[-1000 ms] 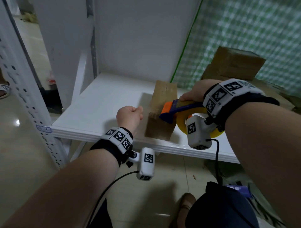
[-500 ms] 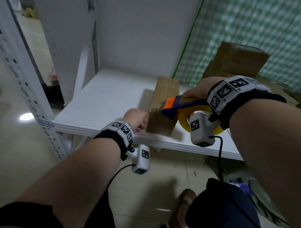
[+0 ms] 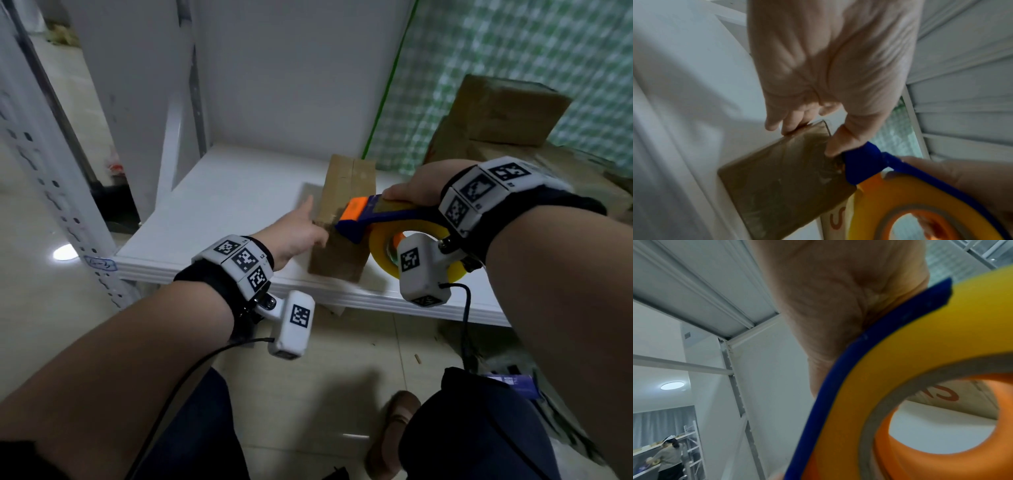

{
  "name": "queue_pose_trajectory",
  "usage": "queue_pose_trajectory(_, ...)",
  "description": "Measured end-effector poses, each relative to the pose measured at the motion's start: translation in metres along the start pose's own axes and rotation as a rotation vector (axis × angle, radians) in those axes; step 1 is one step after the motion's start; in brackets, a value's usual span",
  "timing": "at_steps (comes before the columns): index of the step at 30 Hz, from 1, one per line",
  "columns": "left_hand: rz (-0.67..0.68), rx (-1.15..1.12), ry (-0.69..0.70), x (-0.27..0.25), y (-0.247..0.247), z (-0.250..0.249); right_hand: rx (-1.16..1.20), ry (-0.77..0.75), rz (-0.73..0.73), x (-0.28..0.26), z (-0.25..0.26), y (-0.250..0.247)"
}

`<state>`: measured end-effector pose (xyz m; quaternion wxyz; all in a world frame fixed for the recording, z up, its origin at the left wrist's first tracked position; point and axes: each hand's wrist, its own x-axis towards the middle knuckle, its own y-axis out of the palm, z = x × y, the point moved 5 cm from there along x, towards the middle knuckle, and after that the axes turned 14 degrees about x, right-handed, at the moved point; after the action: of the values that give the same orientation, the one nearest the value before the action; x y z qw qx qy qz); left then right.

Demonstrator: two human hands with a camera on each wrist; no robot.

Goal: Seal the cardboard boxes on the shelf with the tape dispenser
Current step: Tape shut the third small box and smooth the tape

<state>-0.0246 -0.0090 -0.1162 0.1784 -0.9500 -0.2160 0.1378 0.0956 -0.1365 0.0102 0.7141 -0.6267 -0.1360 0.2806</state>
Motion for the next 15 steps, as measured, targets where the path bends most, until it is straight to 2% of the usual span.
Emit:
queue_pose_trajectory(3,0.024,0.262,0.058,0.0,0.002,-0.01,-0.024,-0.009,0.03,-0.004,-0.002,0.003)
queue_pose_trajectory(8,-0.138,0.694,0.181,0.008,-0.002,-0.024,0.049,-0.039,0.086,-0.006,-0.008,0.005)
queue_pose_trajectory(11,-0.217,0.866,0.233,0.016,-0.005,-0.029,0.121,-0.038,0.122,-0.003,-0.016,0.008)
queue_pose_trajectory(15,-0.193,1.049,0.241,0.024,-0.008,-0.033,0.332,-0.048,0.139,-0.001,-0.023,0.004)
